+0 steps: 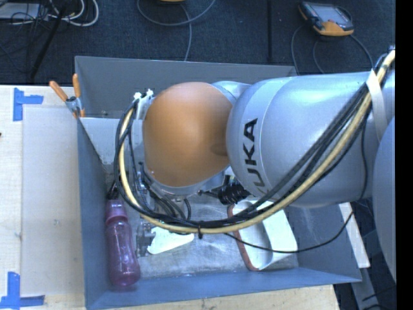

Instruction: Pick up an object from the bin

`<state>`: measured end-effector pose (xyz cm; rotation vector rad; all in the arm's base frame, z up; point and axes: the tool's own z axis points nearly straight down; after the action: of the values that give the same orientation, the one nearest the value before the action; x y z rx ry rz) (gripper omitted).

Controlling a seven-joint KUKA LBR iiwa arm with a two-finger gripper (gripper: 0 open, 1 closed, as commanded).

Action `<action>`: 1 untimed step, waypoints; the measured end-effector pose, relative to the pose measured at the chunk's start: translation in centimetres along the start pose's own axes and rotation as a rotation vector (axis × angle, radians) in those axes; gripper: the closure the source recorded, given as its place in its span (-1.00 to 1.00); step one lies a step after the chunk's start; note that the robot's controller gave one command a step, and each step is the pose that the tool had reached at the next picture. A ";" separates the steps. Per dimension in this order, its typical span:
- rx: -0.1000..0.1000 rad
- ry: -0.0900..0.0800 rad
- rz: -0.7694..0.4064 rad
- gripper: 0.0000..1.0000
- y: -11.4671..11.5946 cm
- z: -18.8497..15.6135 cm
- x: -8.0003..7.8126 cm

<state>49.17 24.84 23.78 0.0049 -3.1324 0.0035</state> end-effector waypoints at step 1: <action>-0.002 -0.007 0.006 -1.00 -0.2 -0.4 -0.2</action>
Offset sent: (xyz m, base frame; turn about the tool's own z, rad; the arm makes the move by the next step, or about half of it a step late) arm 0.0529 -0.0937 -0.1678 -0.3673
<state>49.40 24.66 24.21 -0.0041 -3.1398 0.0007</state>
